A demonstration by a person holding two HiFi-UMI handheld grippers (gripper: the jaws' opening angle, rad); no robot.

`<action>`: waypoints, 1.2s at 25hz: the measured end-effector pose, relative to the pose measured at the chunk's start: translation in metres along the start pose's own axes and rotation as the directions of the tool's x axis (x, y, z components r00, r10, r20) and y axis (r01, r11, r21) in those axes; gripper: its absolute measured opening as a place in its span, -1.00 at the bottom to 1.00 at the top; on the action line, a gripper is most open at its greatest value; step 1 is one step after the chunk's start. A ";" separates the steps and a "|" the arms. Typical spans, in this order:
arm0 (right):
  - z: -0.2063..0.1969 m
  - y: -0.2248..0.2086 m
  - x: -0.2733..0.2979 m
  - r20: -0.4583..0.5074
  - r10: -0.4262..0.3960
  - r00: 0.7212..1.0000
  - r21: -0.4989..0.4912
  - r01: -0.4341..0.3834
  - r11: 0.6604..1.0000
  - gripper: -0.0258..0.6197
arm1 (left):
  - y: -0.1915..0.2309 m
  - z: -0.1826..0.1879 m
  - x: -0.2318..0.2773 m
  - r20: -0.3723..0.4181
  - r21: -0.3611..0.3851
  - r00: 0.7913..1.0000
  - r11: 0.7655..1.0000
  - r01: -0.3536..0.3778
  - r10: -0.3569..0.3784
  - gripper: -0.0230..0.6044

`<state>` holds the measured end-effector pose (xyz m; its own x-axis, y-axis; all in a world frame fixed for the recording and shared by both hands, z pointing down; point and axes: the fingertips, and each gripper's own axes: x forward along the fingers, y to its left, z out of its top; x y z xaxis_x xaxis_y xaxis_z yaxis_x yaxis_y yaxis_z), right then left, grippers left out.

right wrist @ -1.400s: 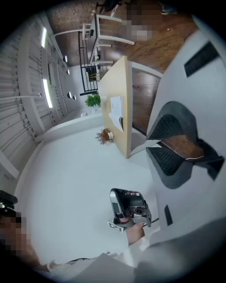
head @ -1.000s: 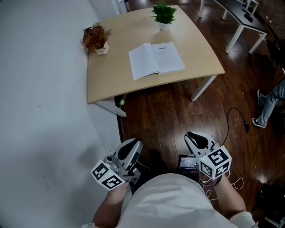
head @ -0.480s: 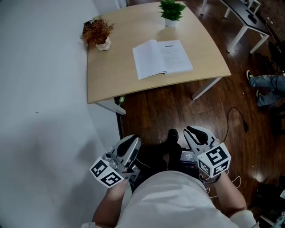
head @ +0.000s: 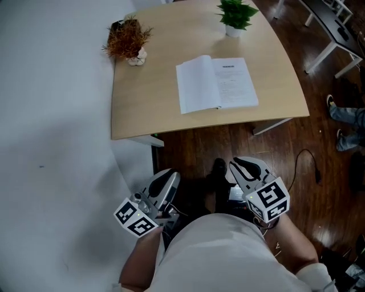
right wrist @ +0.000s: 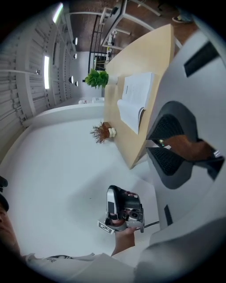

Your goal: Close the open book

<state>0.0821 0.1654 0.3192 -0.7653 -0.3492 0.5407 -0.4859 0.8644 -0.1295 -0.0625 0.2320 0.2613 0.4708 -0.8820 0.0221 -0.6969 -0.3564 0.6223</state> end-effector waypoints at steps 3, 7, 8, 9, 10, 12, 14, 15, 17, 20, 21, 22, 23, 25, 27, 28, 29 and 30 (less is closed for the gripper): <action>0.013 -0.030 0.020 -0.016 0.034 0.999 -0.024 -0.034 0.999 -0.76 | 0.010 0.009 0.034 -0.003 0.001 1.000 1.000 -0.020 0.020 -0.93; 0.030 -0.067 0.041 -0.028 0.066 0.997 -0.066 -0.067 0.996 -0.76 | 0.021 0.021 0.078 0.002 0.006 0.999 0.999 -0.033 0.033 -0.93; 0.033 -0.074 0.045 -0.031 0.072 0.997 -0.082 -0.074 0.994 -0.76 | 0.023 0.022 0.086 0.003 0.005 0.999 0.999 -0.040 0.040 -0.93; 0.036 -0.080 0.050 -0.034 0.078 0.996 -0.098 -0.081 0.992 -0.76 | 0.026 0.023 0.093 0.005 0.003 0.999 0.999 -0.049 0.049 -0.93; 0.038 -0.086 0.054 -0.037 0.083 0.996 -0.113 -0.087 0.990 -0.76 | 0.029 0.023 0.099 0.007 0.000 0.998 0.998 -0.058 0.058 -0.93; 0.041 -0.094 0.064 -0.041 0.091 0.995 -0.141 -0.096 0.985 -0.76 | 0.036 0.023 0.108 0.008 -0.004 0.997 0.997 -0.075 0.075 -0.93; 0.043 -0.100 0.074 -0.048 0.092 0.995 -0.165 -0.098 0.981 -0.76 | 0.044 0.023 0.115 0.005 -0.008 0.996 0.996 -0.090 0.090 -0.94; 0.043 -0.102 0.079 -0.053 0.091 0.994 -0.172 -0.099 0.980 -0.76 | 0.048 0.022 0.117 0.002 -0.011 0.995 0.995 -0.097 0.097 -0.93; 0.043 -0.104 0.091 -0.066 0.088 0.994 -0.188 -0.100 0.977 -0.76 | 0.058 0.023 0.120 -0.005 -0.015 0.994 0.994 -0.108 0.108 -0.93; 0.043 -0.101 0.112 -0.087 0.085 0.993 -0.230 -0.103 0.968 -0.76 | 0.078 0.025 0.123 -0.015 -0.017 0.993 0.993 -0.119 0.118 -0.93; 0.044 -0.099 0.120 -0.093 0.082 0.992 -0.249 -0.103 0.963 -0.76 | 0.085 0.026 0.123 -0.019 -0.018 0.992 0.992 -0.121 0.121 -0.93; 0.045 -0.096 0.128 -0.099 0.078 0.992 -0.270 -0.102 0.957 -0.76 | 0.092 0.026 0.123 -0.025 -0.021 0.992 0.992 -0.122 0.122 -0.93; 0.045 -0.093 0.136 -0.104 0.072 0.992 -0.292 -0.100 0.951 -0.76 | 0.099 0.026 0.123 -0.032 -0.023 0.992 0.992 -0.122 0.121 -0.93; 0.047 -0.087 0.153 -0.111 0.052 0.992 -0.340 -0.087 0.936 -0.76 | 0.114 0.027 0.122 -0.053 -0.026 0.992 0.992 -0.120 0.118 -0.93; 0.047 -0.078 0.172 -0.117 0.030 0.993 -0.392 -0.074 0.917 -0.76 | 0.129 0.027 0.121 -0.074 -0.029 0.990 0.993 -0.118 0.116 -0.93; 0.046 -0.074 0.182 -0.121 0.021 0.992 -0.419 -0.070 0.905 -0.76 | 0.137 0.027 0.120 -0.082 -0.030 0.990 0.993 -0.117 0.114 -0.93; 0.045 -0.069 0.192 -0.128 0.013 0.992 -0.444 -0.069 0.893 -0.76 | 0.144 0.027 0.119 -0.089 -0.033 0.990 0.993 -0.115 0.112 -0.93; 0.042 -0.065 0.203 -0.138 0.005 0.990 -0.465 -0.069 0.883 -0.76 | 0.151 0.026 0.118 -0.095 -0.038 0.989 0.993 -0.113 0.109 -0.93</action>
<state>-0.0596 0.0231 0.4024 -0.7020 -0.2920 0.6496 -0.1801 0.9552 0.2347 -0.1263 0.0665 0.3376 0.4414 -0.8822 0.1642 -0.7244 -0.2423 0.6454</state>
